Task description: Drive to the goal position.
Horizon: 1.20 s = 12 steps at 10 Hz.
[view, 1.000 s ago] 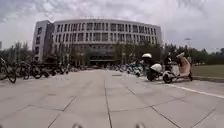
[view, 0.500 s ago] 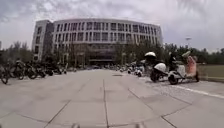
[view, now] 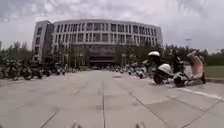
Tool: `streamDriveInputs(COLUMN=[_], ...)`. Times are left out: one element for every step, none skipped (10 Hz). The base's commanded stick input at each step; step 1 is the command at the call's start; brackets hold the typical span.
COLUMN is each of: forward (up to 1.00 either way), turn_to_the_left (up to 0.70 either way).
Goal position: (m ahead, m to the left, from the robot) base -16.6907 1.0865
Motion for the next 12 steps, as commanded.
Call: streamDriveInputs(forward=[0.00, 0.00, 0.00, 0.00, 0.00, 0.00, 0.00, 0.00, 0.00, 0.00, 0.00, 0.00], turn_to_the_left=[0.00, 0.00, 0.00, 0.00, 0.00, -0.59, -0.69, -0.69, -0.69, -0.69, -0.70, -0.70])
